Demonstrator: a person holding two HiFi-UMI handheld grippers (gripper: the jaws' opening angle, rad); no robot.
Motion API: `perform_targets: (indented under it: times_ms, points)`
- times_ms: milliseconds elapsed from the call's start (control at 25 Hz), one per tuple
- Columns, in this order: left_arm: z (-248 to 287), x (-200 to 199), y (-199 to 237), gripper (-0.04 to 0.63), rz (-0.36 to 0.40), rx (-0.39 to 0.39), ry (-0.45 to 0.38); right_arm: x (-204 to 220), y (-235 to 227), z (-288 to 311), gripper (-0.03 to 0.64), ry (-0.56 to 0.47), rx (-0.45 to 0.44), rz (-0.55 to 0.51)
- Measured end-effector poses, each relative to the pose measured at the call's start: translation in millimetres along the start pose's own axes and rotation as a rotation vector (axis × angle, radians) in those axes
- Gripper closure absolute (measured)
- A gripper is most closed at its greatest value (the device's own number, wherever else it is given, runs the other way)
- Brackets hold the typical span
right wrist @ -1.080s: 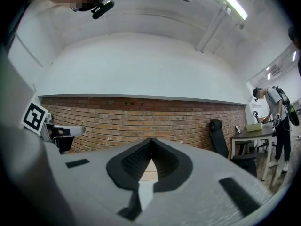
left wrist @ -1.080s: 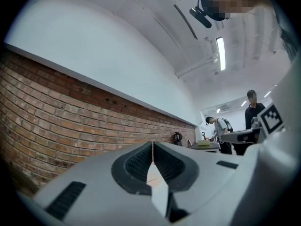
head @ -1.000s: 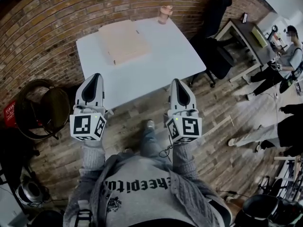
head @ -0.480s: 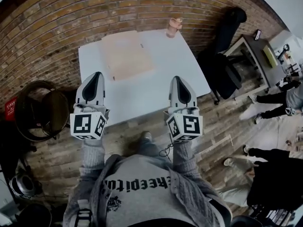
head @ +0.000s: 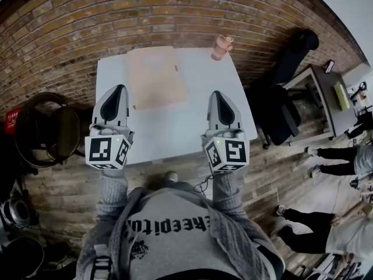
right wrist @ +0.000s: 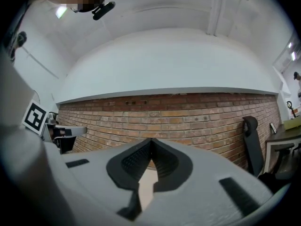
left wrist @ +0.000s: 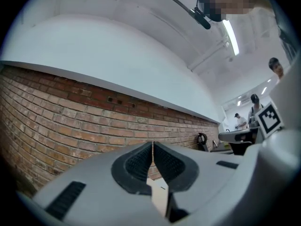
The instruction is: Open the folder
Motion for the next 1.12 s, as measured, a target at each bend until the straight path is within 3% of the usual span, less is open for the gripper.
perform_targets:
  times_ms: [280, 520, 760, 1120]
  points:
    - [23.0, 16.9, -15.9, 0.583, 0.027, -0.054, 0.003, 22.3, -31.2, 28.5, 0.612, 0.027, -0.092, 0.027]
    - [27.4, 34.8, -13.2, 0.583, 0.049, -0.081, 0.062, 50.6, -36.6, 53.2, 0.614, 0.086, -0.149, 0.075]
    - [33.3, 57.6, -1.8, 0.583, 0.05, -0.094, 0.142, 88.3, -38.4, 79.5, 0.614, 0.201, -0.191, 0.128]
    - [46.1, 110.4, 27.0, 0.583, 0.023, -0.093, 0.261, 164.2, -43.0, 113.5, 0.614, 0.403, -0.181, 0.176]
Point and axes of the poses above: the fingertips, and each gripper's own axes: z forward along the fingers, y to its left, x out of its underside, the point moved 9 cm from there along -z, backward along the fingers, and after that the axes turned 14 degrees about -y, right-handed, at the moved point
